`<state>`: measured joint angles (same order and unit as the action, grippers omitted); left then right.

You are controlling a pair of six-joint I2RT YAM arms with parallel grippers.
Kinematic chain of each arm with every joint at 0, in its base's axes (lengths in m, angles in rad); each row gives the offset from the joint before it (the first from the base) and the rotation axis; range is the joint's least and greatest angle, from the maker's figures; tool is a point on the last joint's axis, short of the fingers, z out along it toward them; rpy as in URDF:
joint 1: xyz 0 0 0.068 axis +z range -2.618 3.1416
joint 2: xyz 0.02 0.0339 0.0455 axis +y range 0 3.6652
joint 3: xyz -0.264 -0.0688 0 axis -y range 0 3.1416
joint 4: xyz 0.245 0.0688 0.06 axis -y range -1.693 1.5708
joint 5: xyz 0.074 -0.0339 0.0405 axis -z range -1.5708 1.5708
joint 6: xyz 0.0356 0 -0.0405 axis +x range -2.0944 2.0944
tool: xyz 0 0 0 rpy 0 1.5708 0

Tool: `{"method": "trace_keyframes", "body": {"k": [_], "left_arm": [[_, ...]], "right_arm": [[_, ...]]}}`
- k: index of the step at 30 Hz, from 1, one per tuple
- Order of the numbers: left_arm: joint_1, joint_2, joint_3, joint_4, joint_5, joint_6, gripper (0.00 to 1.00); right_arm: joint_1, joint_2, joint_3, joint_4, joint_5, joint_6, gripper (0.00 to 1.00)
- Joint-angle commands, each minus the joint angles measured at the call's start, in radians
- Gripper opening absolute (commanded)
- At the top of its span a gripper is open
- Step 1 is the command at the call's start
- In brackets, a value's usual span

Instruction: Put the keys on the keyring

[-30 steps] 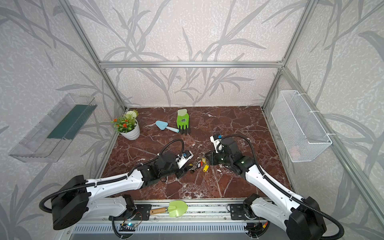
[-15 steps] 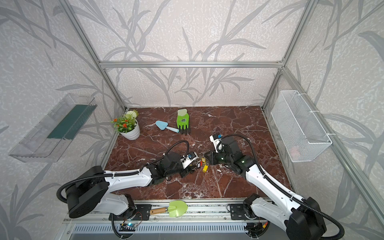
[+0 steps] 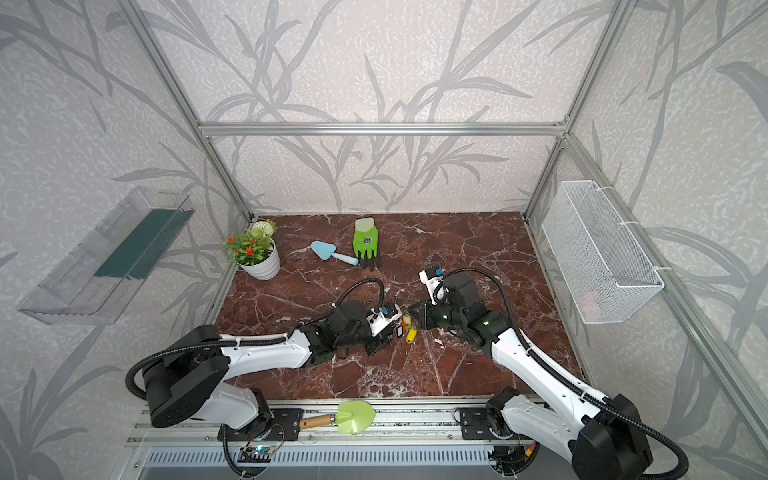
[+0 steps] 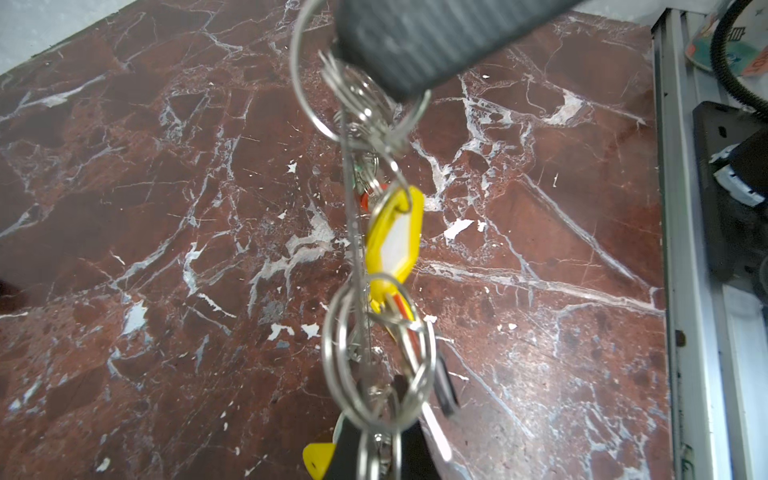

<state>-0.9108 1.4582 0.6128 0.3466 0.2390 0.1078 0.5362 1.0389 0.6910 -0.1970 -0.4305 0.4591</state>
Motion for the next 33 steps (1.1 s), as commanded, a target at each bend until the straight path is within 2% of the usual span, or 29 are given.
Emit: {"method": "trace_keyframes", "body": {"k": [1,5,6,9,12,17,20,22,24,30,33], "left_arm": [[-0.003,-0.083,0.027,-0.064,0.016,-0.050,0.00],[-0.008,-0.156,0.064,-0.188,0.007,-0.115,0.00],[-0.008,-0.168,0.085,-0.240,-0.002,-0.133,0.00],[-0.009,-0.188,0.158,-0.406,-0.034,-0.177,0.00],[-0.008,-0.185,0.239,-0.560,-0.021,-0.215,0.00],[-0.008,-0.165,0.351,-0.760,-0.009,-0.258,0.00],[-0.008,-0.128,0.438,-0.894,-0.007,-0.264,0.00],[-0.008,-0.093,0.507,-0.982,0.008,-0.272,0.00],[-0.008,-0.065,0.562,-1.054,0.039,-0.273,0.00],[-0.007,0.010,0.681,-1.221,0.043,-0.287,0.00],[-0.007,0.012,0.694,-1.222,0.059,-0.285,0.00]], "right_arm": [[-0.008,-0.007,0.032,0.049,-0.013,-0.010,0.00],[-0.009,0.001,0.036,0.068,-0.011,-0.017,0.00],[-0.010,0.005,0.041,0.068,-0.007,-0.022,0.03],[-0.009,-0.002,0.052,0.056,0.016,-0.046,0.20],[-0.007,-0.047,0.050,0.035,0.064,-0.081,0.31],[0.012,-0.146,0.026,-0.012,0.150,-0.154,0.38],[0.067,-0.185,0.015,-0.020,0.206,-0.205,0.45],[0.105,-0.187,0.003,0.001,0.201,-0.226,0.49],[0.130,-0.168,-0.005,0.022,0.185,-0.234,0.50],[0.194,-0.104,-0.015,0.091,0.204,-0.246,0.50],[0.212,-0.072,-0.011,0.107,0.223,-0.255,0.50]]}}
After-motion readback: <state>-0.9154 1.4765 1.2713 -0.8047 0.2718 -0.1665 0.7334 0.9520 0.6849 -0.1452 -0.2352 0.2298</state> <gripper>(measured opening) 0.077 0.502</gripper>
